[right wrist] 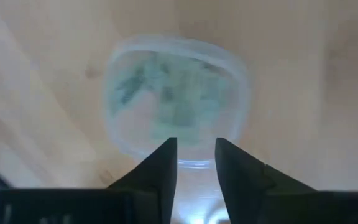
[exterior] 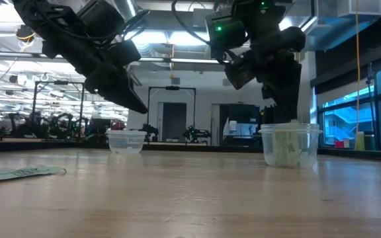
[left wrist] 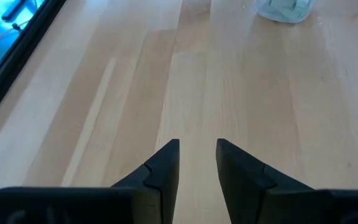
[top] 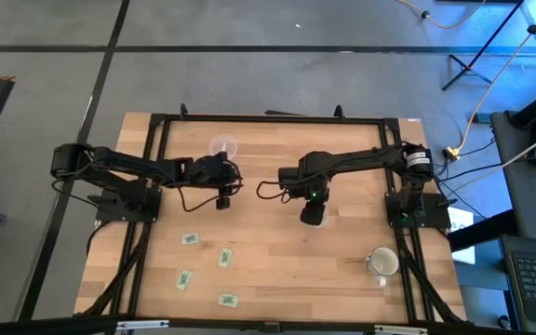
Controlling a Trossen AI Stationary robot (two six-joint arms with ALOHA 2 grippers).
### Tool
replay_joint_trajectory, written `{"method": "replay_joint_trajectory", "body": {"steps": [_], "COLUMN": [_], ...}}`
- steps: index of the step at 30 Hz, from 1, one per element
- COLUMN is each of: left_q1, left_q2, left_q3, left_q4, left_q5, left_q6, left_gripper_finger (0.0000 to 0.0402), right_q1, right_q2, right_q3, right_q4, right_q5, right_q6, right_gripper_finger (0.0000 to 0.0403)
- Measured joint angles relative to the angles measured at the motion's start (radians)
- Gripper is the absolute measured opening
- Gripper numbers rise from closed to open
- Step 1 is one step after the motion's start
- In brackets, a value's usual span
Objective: Pick and place Stevia / Truvia into bins
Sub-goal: Put the stevia packet into the bottom transparent container
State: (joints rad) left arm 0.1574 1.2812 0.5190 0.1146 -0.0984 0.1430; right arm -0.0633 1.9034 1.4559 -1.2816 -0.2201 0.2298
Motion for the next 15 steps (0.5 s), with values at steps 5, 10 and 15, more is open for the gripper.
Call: {"method": "replay_joint_trajectory", "body": {"steps": [5, 10, 15], "left_q1": [0.000, 0.000, -0.008], "left_q2": [0.000, -0.007, -0.062], "left_q3": [0.000, 0.000, 0.000], "left_q4": [-0.007, -0.047, -0.128], "left_q5": [-0.023, -0.002, 0.012], "left_q6": [0.037, 0.058, 0.083], "left_gripper_finger": [0.0102, 0.0102, 0.0102], "right_q1": [0.000, 0.000, 0.000], "right_q2": [-0.002, -0.027, -0.074], "right_q3": [0.059, 0.088, 0.088], "right_q4": [-0.071, -0.044, 0.130], "right_q5": [0.096, 0.099, 0.099], "right_q6": [-0.005, -0.100, -0.195], "right_gripper_finger": [0.0115, 0.0116, 0.0116]}}
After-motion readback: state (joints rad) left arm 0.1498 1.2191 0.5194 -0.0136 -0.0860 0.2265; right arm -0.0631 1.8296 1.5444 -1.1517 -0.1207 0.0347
